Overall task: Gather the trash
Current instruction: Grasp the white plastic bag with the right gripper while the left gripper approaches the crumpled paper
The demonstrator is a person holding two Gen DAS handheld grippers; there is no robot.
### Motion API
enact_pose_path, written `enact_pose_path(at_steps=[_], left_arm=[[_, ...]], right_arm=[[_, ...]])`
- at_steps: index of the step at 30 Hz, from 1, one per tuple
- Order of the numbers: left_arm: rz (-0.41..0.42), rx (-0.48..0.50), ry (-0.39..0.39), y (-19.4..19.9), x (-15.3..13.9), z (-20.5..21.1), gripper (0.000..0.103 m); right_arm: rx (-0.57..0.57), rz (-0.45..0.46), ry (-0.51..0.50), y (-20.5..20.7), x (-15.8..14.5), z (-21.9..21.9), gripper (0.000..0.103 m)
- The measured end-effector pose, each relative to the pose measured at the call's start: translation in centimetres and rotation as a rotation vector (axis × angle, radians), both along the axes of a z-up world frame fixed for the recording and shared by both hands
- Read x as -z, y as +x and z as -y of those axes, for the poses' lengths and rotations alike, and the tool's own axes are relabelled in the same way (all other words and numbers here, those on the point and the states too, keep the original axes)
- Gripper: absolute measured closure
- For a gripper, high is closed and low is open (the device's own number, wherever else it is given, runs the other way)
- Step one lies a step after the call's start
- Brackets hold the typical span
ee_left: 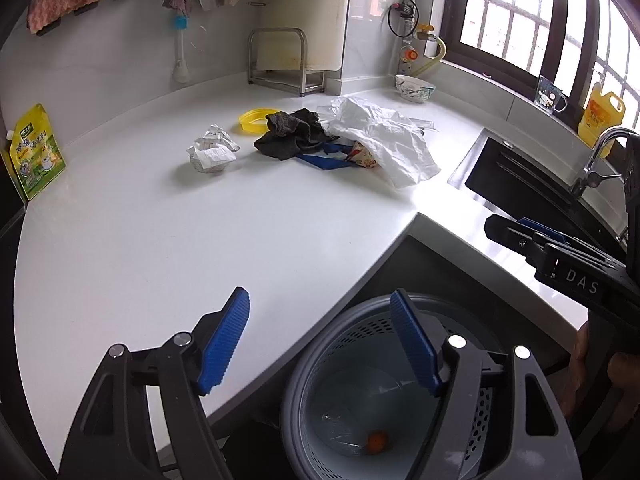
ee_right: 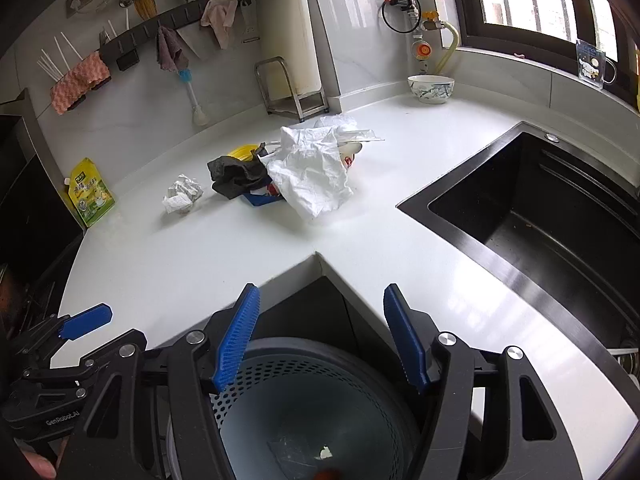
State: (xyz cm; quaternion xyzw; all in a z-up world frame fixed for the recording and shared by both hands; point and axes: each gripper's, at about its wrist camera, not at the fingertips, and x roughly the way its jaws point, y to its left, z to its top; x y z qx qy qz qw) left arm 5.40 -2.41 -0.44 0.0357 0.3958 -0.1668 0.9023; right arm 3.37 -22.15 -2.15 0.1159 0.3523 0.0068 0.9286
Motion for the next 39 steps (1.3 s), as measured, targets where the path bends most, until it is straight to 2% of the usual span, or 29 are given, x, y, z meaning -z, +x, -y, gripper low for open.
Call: enact_pose_path(at_steps=[7,10,15,18,24,31,39], left_arm=[[0.042,-0.079,0.001,4.8,-1.1,-1.6,0.029],[0.068,-0.121,0.004,7.0,-1.6,-2.3,0.024],[0.08,-0.184,0.026,10.8,-2.1,-3.5,0.024],[0.092,-0.219,0.034,12.7,-2.5,-4.6,0.018],[0.113,-0.261,0.05,15.7,-2.0,-5.1,0.016],[0.06,-0.29,0.046,18.1,0.0,-5.4,0.015],[0.056,-0.299,0.049,18.8,0.5,-5.5,0.014]], right_arm=[[-0.012,0.015,-0.011,4.8,-0.6,0.1,0.041],[-0.016,0.022,-0.025,6.7,-0.7,-0.1,0.04],[-0.033,0.022,-0.038,9.4,-0.8,-0.6,0.04],[-0.032,0.015,-0.053,11.1,-0.8,-0.7,0.035],[-0.025,0.019,-0.09,14.2,-0.5,-1.3,0.035],[-0.011,0.01,-0.137,17.1,0.1,-2.3,0.035],[-0.003,-0.047,-0.2,19.5,2.1,-3.2,0.035]])
